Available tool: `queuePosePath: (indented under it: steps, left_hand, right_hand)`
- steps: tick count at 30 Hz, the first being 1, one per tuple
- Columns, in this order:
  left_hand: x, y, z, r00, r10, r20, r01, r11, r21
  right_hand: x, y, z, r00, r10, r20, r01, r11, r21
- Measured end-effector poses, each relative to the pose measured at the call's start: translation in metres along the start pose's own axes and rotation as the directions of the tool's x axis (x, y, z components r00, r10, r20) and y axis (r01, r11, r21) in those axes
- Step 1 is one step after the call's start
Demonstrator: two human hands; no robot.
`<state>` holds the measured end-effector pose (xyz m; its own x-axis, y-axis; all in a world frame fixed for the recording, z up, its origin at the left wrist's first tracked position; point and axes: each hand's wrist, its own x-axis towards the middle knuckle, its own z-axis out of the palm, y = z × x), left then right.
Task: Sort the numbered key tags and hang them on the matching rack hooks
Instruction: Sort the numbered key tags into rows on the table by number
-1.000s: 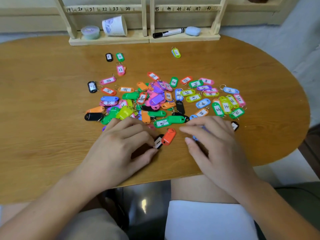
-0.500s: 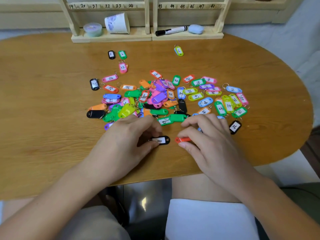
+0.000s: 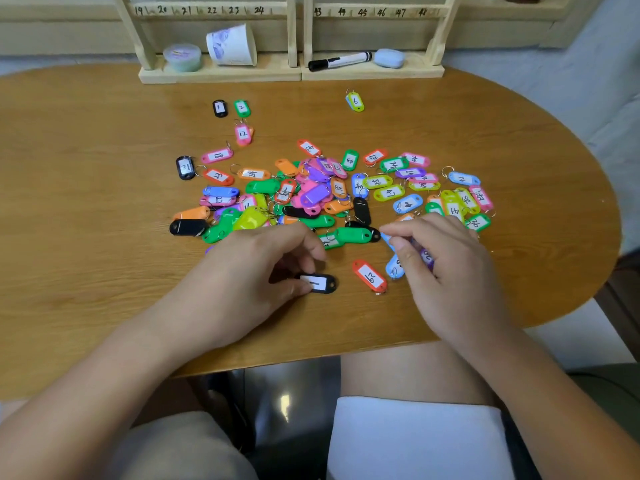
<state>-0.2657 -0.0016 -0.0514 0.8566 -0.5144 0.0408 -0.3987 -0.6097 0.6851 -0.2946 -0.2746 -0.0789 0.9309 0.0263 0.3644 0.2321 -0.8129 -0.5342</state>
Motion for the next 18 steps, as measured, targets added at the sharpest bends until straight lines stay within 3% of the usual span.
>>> queuePosePath:
  steps: [4,9,13,18]
  left_hand:
    - [0.004,0.001,0.003,0.999,0.033,-0.029,-0.033,0.999,-0.002]
    - [0.004,0.003,0.008,0.995,0.093,-0.021,-0.091,0.994,0.056]
    - [0.002,0.002,0.006,0.991,0.126,-0.042,-0.121,0.985,0.121]
    - [0.007,-0.004,0.003,0.978,0.156,-0.139,-0.123,0.967,0.222]
  right_hand:
    - [-0.004,-0.004,-0.001,0.997,-0.046,0.06,0.046,0.999,0.006]
    - [0.0,-0.006,0.014,0.979,-0.18,0.097,0.195,0.964,-0.181]
    - [0.015,-0.006,0.019,0.99,-0.127,0.058,0.137,0.969,-0.205]
    - [0.027,-0.009,0.021,0.99,-0.048,0.13,0.072,0.98,-0.186]
